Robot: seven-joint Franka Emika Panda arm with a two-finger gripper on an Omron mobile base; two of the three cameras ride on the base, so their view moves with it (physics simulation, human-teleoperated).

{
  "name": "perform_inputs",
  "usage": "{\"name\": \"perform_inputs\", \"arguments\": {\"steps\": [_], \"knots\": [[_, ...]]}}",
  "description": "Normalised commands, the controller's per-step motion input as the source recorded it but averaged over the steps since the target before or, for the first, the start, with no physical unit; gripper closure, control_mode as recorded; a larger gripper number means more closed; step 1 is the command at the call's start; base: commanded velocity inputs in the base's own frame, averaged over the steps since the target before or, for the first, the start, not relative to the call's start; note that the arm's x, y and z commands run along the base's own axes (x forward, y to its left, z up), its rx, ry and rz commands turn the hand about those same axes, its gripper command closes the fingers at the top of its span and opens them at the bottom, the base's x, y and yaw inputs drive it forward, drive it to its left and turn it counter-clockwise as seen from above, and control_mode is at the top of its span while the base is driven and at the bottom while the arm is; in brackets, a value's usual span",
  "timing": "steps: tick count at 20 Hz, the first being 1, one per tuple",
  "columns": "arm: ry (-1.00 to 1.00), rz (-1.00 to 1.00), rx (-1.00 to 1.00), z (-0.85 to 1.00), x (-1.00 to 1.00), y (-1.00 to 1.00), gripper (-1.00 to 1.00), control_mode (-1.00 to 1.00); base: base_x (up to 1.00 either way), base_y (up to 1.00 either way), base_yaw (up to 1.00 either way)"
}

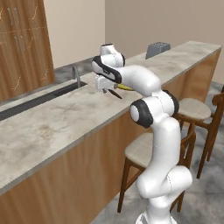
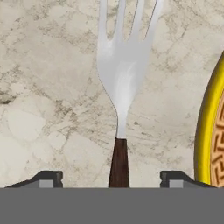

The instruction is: Take the fork and place it on the left side of the plate. Then take the spoon and place it on the right side of the plate. Make sure they're directly next to the plate.

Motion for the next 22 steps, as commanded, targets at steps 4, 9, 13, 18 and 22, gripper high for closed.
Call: {"name": "perform_inputs", "arguments": {"steps": [4, 9, 13, 18, 22], "knots": [[-0.02, 0.0, 0.08, 0.2, -0.46, -0.08, -1.0, -1.0, 0.0, 0.0, 0.0], [-0.07, 0.0, 0.09, 0.24, -0.63, -0.09, -1.0, -1.0, 0.0, 0.0, 0.0], [-0.09, 0.0, 0.1, 0.28, -0.75, -0.11, -1.0, -1.0, 0.0, 0.0, 0.0], [-0.11, 0.0, 0.08, 0.26, -0.83, -0.11, -1.0, -1.0, 0.0, 0.0, 0.0], [-0.13, 0.0, 0.05, 0.17, -0.87, -0.11, -1.0, -1.0, 0.0, 0.0, 0.0]]}}
